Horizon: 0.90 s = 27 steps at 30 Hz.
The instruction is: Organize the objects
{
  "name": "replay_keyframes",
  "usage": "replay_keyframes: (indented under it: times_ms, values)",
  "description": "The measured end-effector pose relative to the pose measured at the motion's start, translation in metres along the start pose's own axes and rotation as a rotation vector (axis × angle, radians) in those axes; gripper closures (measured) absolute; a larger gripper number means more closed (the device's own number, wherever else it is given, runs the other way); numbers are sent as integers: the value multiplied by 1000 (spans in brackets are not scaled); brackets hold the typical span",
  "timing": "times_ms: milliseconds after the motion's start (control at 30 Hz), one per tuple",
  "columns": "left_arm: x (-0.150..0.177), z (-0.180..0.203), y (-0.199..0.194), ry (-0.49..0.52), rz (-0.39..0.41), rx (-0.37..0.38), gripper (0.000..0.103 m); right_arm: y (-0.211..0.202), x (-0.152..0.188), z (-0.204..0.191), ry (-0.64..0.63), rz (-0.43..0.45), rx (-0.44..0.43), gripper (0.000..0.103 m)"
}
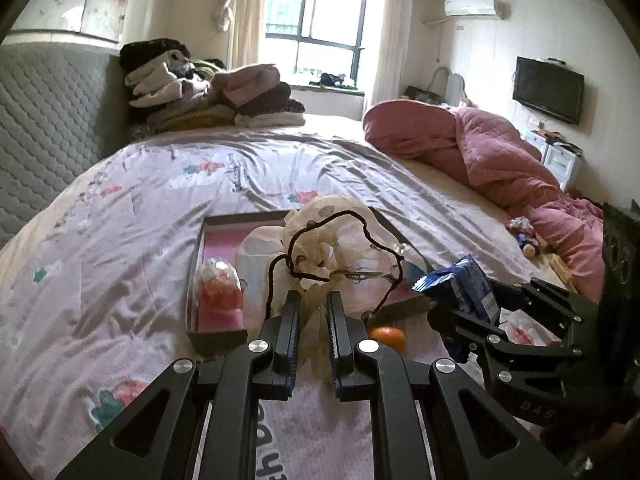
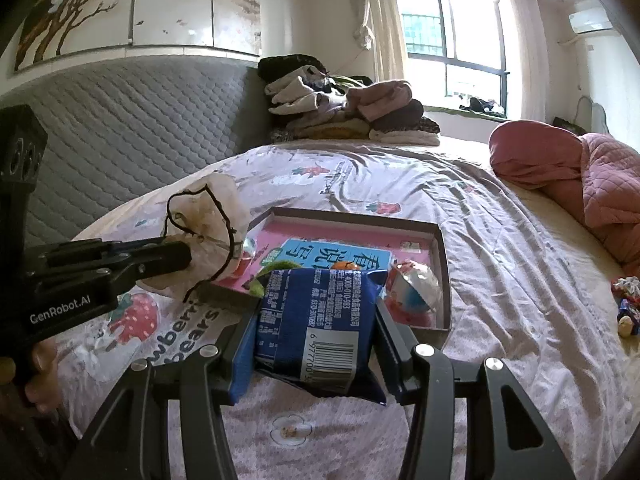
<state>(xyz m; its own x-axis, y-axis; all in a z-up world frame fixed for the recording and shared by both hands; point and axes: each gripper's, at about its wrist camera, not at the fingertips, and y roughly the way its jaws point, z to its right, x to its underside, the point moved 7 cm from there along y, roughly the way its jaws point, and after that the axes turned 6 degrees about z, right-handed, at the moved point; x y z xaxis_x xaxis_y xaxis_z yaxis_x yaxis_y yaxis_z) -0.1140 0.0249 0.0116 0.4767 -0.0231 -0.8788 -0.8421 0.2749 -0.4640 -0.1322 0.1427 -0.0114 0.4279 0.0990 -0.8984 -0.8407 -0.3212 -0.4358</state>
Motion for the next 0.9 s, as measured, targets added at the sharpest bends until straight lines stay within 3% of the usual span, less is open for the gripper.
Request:
replay_keyframes:
  times_ms: [900]
  values:
    - [-22, -14, 21, 2, 12, -6, 90, 16, -21, 8, -12, 37, 15, 51]
